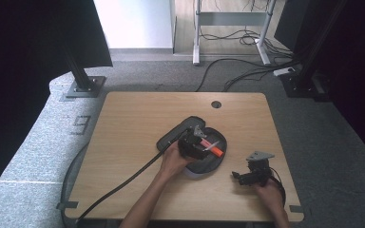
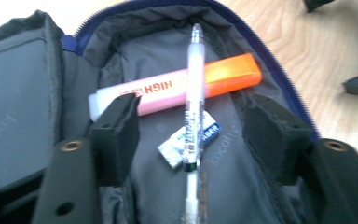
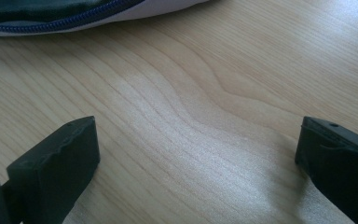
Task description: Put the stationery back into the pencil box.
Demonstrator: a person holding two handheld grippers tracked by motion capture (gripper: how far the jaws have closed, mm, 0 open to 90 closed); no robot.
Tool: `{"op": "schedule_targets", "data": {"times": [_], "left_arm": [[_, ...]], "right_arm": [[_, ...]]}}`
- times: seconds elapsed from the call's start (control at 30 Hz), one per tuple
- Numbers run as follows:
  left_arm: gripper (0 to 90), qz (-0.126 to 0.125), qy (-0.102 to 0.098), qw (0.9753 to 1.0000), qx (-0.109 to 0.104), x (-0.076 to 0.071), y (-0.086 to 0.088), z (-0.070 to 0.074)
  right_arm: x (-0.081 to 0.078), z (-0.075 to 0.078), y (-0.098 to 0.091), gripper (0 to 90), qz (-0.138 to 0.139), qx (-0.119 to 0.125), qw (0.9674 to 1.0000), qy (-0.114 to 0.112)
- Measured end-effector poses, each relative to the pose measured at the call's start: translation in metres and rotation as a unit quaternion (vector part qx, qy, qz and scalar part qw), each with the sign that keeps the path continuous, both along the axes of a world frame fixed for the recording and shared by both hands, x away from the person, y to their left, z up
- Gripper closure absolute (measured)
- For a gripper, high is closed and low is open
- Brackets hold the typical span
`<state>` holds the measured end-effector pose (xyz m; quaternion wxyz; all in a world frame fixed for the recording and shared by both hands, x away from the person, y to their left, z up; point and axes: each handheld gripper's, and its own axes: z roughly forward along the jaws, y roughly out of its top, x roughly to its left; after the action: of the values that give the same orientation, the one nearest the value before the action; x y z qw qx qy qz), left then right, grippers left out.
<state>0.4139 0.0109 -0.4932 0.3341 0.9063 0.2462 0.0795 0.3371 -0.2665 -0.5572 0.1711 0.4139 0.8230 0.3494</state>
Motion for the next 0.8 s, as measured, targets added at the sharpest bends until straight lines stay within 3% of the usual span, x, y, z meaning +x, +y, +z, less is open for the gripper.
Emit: {"op": "schedule_targets", "data": {"times": [0.07, 0.3, 0.5, 0.8], "left_arm": [[25.4, -0.004, 0.002, 1.0000, 0.002, -0.001, 0.001, 0.001], [16.9, -0.010, -0.002, 0.9999, -0.005, -0.007, 0.007, 0.006], [15.0, -0.013, 0.009, 0.9993, -0.033, -0.012, 0.017, 0.013], [14.2, -0.015, -0.005, 0.9992, -0.038, -0.023, 0.031, 0.026]], "right_arm": [[0.000, 0.000, 0.000, 0.0, 0.000, 0.000, 1.0000, 0.000], [0.000, 0.000, 0.000, 0.0, 0.000, 0.000, 1.0000, 0.000], [0.000, 0.000, 0.000, 0.0, 0.000, 0.000, 1.0000, 0.000], [0.000, 0.000, 0.000, 0.0, -0.001, 0.000, 1.0000, 0.001]]}}
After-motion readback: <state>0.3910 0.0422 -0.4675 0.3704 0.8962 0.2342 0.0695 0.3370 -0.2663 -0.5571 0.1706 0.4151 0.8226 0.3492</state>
